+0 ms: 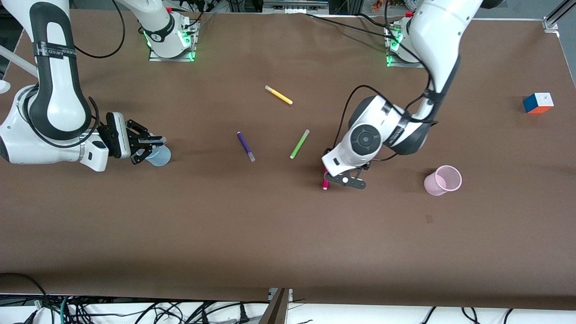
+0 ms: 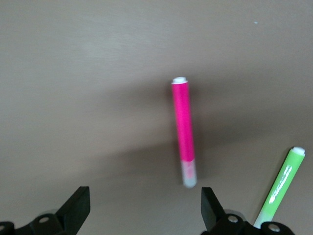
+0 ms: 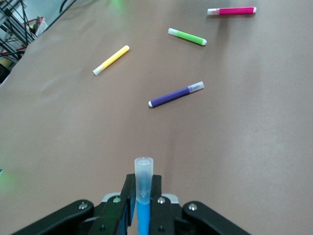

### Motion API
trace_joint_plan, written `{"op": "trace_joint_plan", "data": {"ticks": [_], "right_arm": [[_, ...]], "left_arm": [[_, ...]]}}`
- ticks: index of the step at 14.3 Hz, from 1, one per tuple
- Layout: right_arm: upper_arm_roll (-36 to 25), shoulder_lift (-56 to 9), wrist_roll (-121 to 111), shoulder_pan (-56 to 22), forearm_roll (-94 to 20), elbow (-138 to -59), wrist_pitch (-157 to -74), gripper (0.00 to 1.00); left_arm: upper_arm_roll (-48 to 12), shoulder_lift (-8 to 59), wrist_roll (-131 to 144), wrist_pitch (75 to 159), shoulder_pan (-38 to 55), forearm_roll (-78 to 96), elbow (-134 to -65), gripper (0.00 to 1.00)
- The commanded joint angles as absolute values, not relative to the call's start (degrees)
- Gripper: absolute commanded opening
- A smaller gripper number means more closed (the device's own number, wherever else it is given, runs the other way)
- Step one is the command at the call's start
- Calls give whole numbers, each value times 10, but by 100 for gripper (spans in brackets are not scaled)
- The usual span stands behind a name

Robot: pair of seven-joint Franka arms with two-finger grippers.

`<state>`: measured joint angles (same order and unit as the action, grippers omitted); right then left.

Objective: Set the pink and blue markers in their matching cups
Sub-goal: 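Grasp the pink marker with the left gripper while the right gripper lowers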

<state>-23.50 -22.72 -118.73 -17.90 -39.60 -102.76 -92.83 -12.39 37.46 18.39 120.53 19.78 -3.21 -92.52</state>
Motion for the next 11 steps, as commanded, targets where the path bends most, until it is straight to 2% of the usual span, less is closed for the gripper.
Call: {"op": "trace_joint_plan", "data": {"ticks": [1,7,8,9,10,11], "right_arm": [[-234,-226,-1222,-171,-414,-1035,-911,0],[-234,-225,-1240,-160,-414,-1058,-903,0],[-234,-226,-1244,-159,-414,-1058,-898,0],[-234,-226,-1245,-155,-414,-1060,-896,0],[-234,-225,-1245,-151,-414,-1064,-891,0],[-234,-225,-1252,-148,-414,-1067,-890,0]], "left_arm": [[-118,392,213,1245,225,-30,-929,100],[-114,423,217,1280,241,-31,-941,100],[-114,422,217,1279,238,-31,-942,85],[-113,422,217,1278,241,-31,-943,58],[-113,423,218,1277,243,-31,-943,41],[-113,423,218,1275,243,-31,-943,32]]}}
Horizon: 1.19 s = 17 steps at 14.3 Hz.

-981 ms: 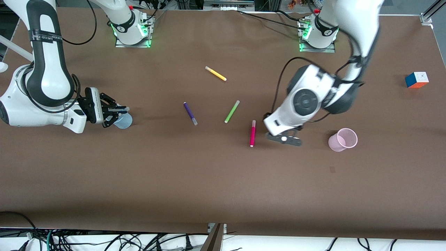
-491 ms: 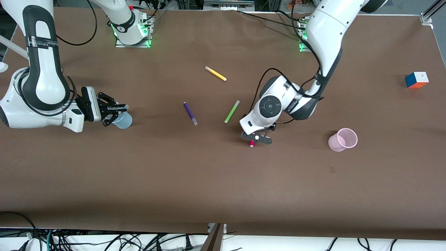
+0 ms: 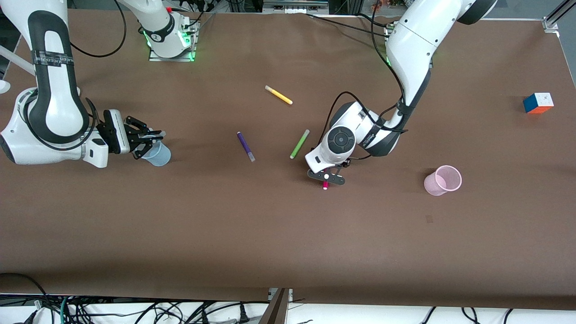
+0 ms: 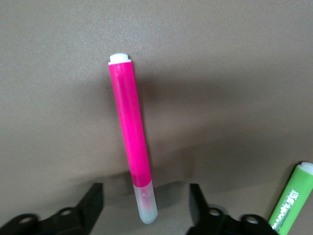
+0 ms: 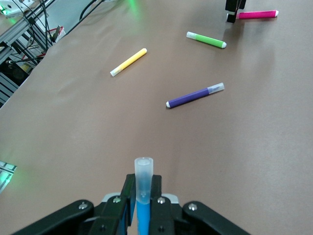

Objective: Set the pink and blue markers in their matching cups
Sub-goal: 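Grasp the pink marker with the left gripper while the right gripper lowers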

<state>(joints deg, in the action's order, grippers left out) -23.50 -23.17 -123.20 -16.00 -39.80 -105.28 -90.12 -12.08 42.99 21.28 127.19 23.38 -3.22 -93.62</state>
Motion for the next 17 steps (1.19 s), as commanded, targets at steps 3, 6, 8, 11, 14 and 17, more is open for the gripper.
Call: {"op": "trace_joint_plan", "data": {"ticks": [3,6,8,11,14,17], "right_arm": [[-234,-232,-1259,-133,-413,-1067,-890,1],[-234,-238,-1244,-129,-414,-1060,-890,100],[-234,-237,-1197,-129,-413,-1051,-890,100],[-233,-231,-1081,-131,-407,-1018,-875,100],[-229,-223,-950,-136,-404,-988,-864,100],[-228,-217,-787,-157,-364,-944,-863,100]], "left_arm": [[-113,422,213,1273,239,-32,-952,15],[-113,419,212,1267,238,-32,-952,0],[-110,412,211,1237,236,-32,-945,0],[-102,390,211,1204,234,-45,-942,0],[-101,341,209,1117,210,-75,-929,0],[-98,322,171,965,195,-104,-877,0]]}}
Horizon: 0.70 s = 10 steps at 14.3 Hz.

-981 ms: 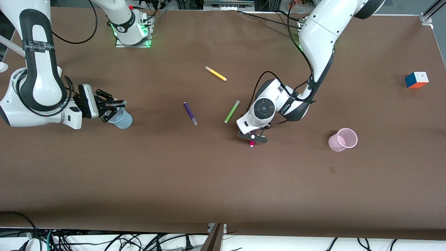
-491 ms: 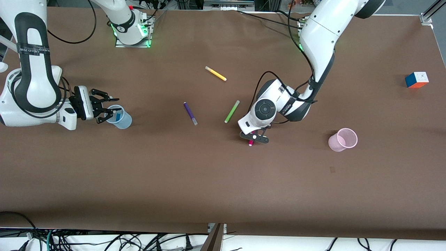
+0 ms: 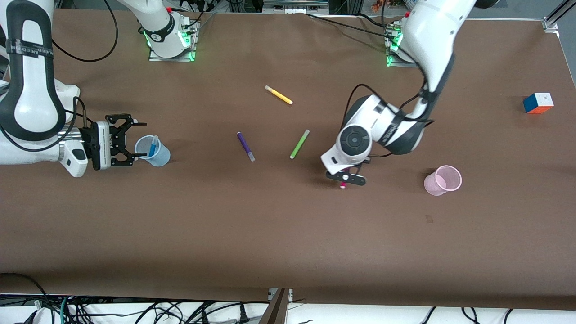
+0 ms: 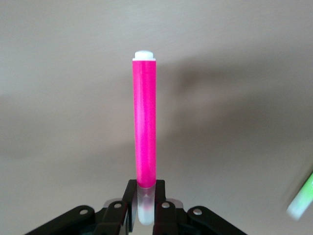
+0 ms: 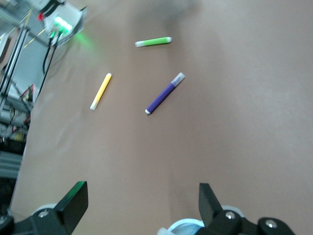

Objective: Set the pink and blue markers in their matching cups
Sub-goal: 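Drop the blue marker into the blue cup while the left gripper carries pink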

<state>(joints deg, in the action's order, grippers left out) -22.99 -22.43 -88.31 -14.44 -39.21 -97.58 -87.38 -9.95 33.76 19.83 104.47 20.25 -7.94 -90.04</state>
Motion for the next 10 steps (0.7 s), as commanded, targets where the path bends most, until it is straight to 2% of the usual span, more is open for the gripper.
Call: {"op": "trace_joint_plan", "data": {"ticks": [1,5,10], "right_arm": [[-227,-218,-720,-163,-350,-923,-862,100],[-227,-220,-490,-166,-314,-870,-842,100],[-225,-219,-239,-189,-267,-833,-840,100]], "left_arm": [[-98,322,147,908,191,-146,-858,0],[-94,322,-34,801,154,-253,-839,0],[-93,323,-228,774,83,-369,-841,0]]}}
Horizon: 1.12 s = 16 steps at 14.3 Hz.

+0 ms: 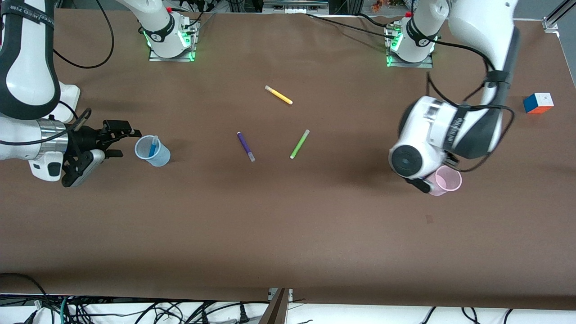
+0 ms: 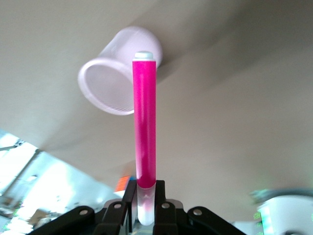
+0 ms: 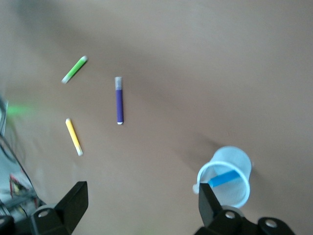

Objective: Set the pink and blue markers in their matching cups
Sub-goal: 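Drop the blue marker into the blue cup while the left gripper carries pink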

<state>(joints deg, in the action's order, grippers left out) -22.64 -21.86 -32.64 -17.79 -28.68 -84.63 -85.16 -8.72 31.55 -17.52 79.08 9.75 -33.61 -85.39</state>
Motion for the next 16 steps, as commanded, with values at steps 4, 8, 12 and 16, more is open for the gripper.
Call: {"op": "trace_joint_plan", "data": {"ticks": [4,8,12,16], "right_arm": [[-222,-208,-16,-222,-237,-833,-838,100],[-143,-153,134,-201,-134,-850,-844,100],[-136,-95,132,-174,-88,-892,-848,100],[-113,-10,131,-111,-48,-935,-848,100]], "left_arm": [[-90,344,-234,772,41,-390,-849,0],[-90,369,-224,776,28,-381,-849,0],[-90,385,-214,809,30,-388,-844,0],[-90,395,-212,828,28,-381,-845,0]]}}
